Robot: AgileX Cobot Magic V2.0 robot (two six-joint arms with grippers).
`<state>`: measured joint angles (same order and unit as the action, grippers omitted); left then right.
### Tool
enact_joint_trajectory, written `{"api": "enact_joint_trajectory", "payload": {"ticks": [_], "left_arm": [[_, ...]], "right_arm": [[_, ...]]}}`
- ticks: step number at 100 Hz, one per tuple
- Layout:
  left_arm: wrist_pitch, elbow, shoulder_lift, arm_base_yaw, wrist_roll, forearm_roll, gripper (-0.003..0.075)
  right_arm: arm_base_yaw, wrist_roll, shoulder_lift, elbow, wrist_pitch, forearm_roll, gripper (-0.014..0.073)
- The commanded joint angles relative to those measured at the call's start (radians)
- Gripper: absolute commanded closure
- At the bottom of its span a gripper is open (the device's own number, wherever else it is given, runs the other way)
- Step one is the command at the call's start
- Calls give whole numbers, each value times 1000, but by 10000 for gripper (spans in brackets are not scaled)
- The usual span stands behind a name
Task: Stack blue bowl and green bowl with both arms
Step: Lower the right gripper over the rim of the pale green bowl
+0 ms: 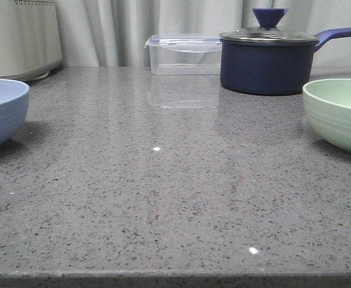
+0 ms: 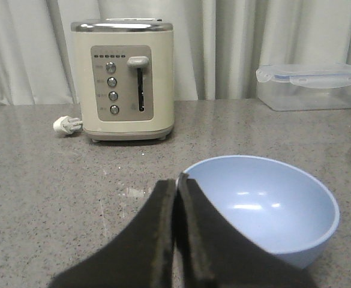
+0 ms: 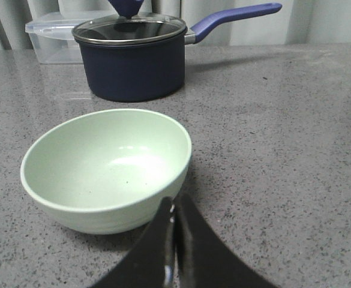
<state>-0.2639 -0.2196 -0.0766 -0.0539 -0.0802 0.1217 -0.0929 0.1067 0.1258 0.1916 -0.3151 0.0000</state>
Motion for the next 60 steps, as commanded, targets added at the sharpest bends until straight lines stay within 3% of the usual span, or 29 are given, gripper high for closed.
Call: {"api": "enact_joint_trajectory", "payload": {"ticks": [1,12,33,60], "left_arm": [[-5,-109,-75,1,5,4,741],[-75,-213,-164,1,5,4,741],[-75,-354,-306,1,5,4,741],[-52,-398,-418,1,5,4,741]], "right_arm": [[5,1,68,93,40,-7,673],[5,1,145,180,8,-7,673],[5,1,280,309,-47,-7,673],[5,1,445,432,-99,0,673]]}}
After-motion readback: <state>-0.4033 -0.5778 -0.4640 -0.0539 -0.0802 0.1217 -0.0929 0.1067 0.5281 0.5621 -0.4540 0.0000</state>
